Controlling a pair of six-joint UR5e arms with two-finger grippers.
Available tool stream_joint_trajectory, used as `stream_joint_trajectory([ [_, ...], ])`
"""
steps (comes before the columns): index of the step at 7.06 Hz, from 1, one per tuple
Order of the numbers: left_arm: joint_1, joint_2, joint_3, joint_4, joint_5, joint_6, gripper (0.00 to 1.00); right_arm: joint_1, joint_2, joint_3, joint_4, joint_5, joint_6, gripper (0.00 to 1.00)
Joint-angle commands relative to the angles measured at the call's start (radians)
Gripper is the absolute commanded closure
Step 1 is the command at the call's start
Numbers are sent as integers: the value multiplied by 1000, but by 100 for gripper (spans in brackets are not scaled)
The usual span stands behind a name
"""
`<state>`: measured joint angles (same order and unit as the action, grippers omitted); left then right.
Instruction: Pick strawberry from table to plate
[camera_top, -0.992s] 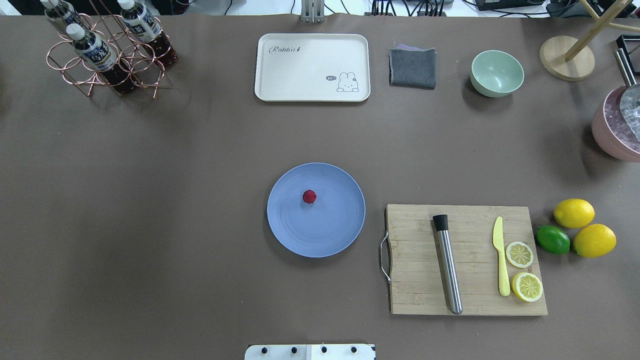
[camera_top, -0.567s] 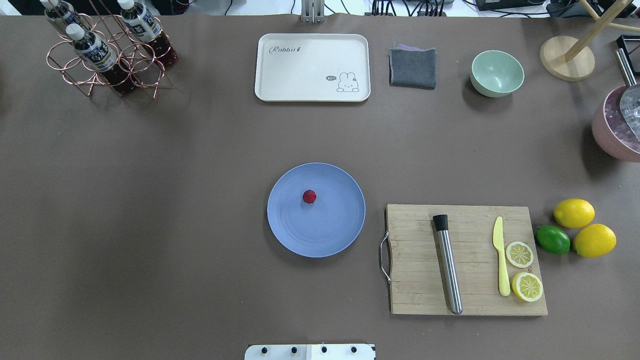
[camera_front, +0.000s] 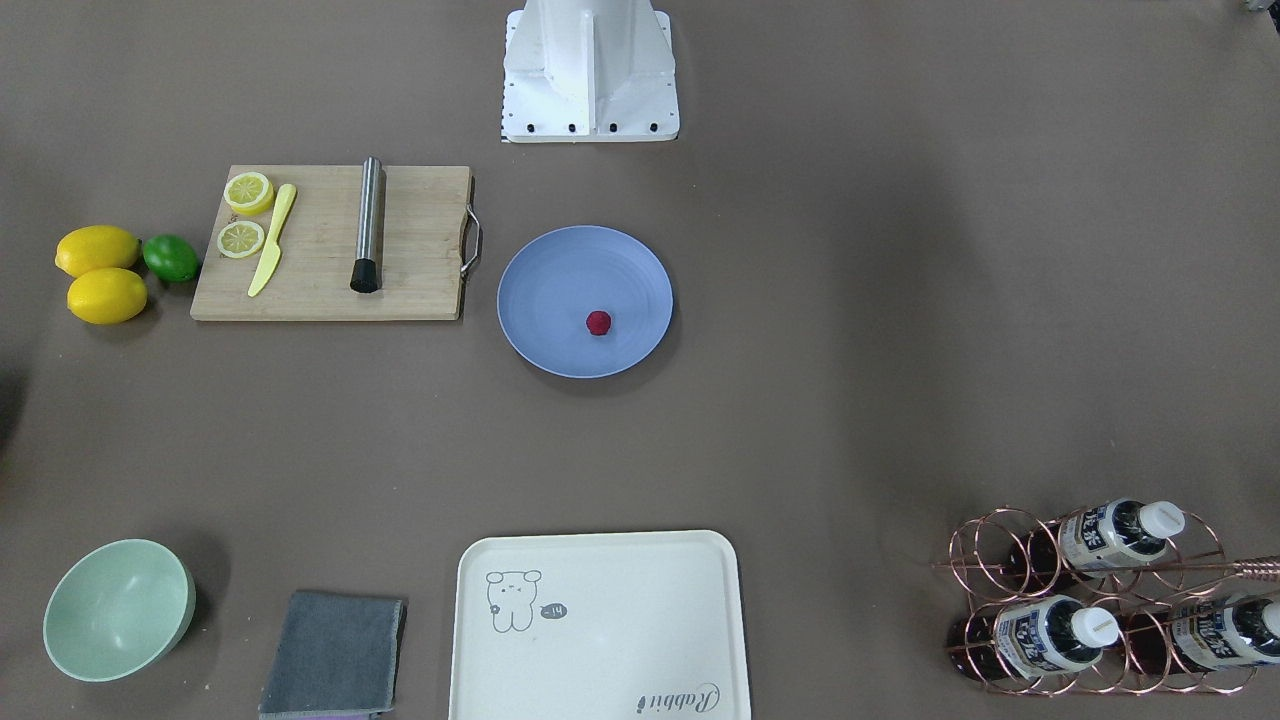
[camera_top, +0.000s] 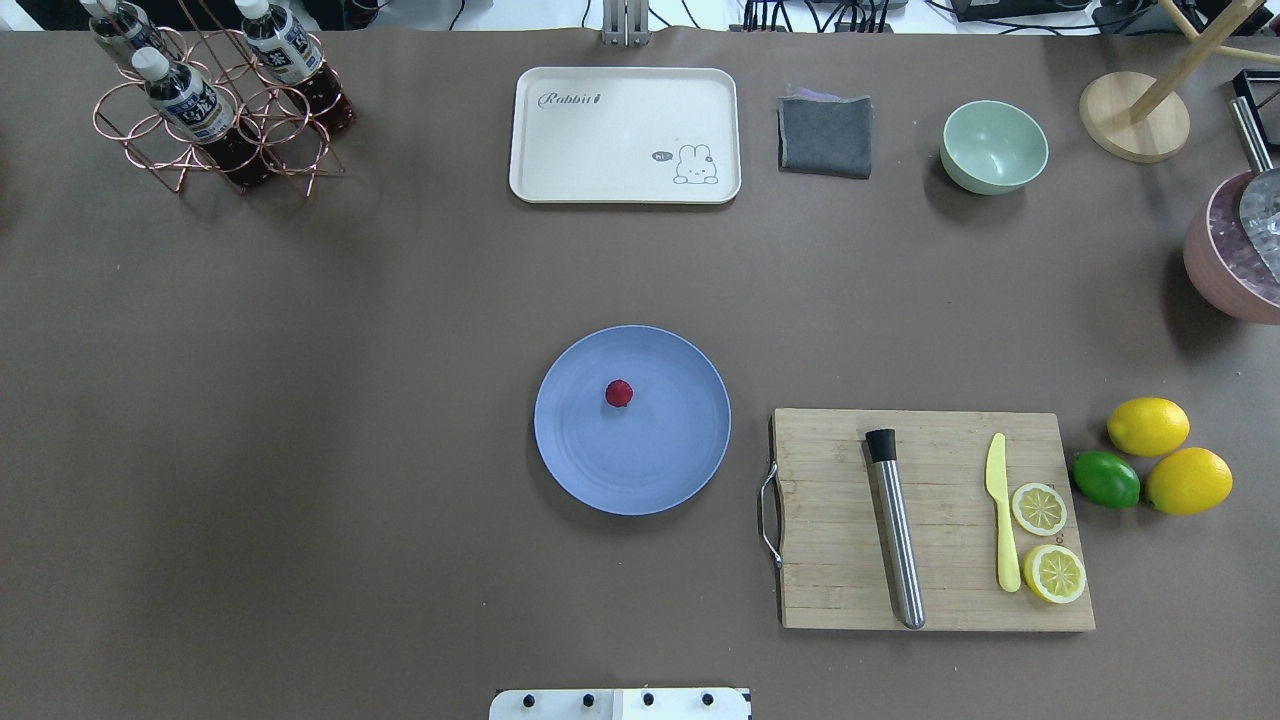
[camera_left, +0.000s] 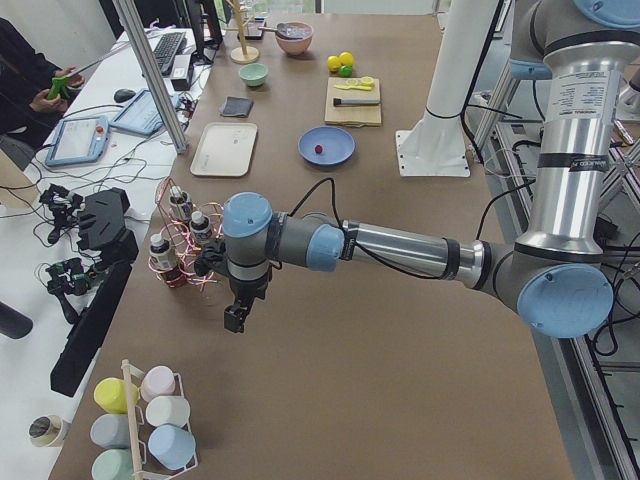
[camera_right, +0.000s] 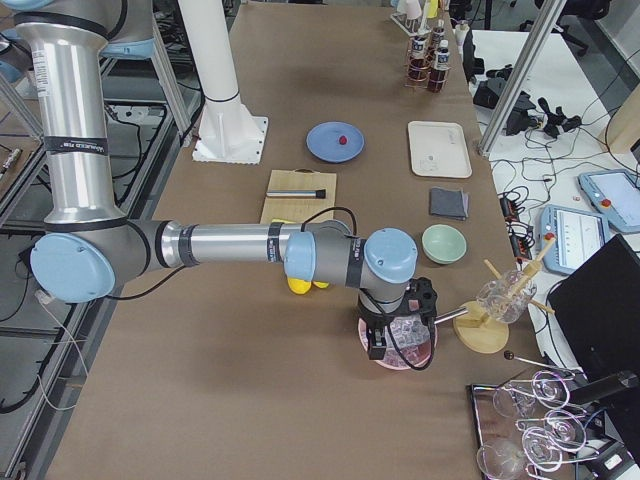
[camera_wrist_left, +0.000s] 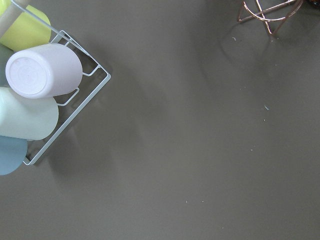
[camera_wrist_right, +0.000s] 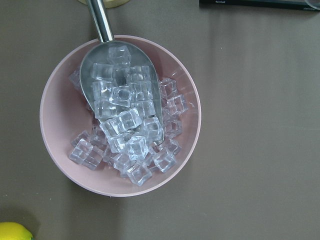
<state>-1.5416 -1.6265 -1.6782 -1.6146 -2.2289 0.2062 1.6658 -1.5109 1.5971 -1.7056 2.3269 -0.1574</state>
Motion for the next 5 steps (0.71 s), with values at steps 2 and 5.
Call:
stream_joint_trajectory([
  [2, 0, 0, 0, -5, -2, -1, 2, 0, 5, -3, 4, -11, 1, 0],
  [5, 1, -1, -3, -8, -2, 1, 2, 0, 1, -3, 6, -7, 1, 0],
])
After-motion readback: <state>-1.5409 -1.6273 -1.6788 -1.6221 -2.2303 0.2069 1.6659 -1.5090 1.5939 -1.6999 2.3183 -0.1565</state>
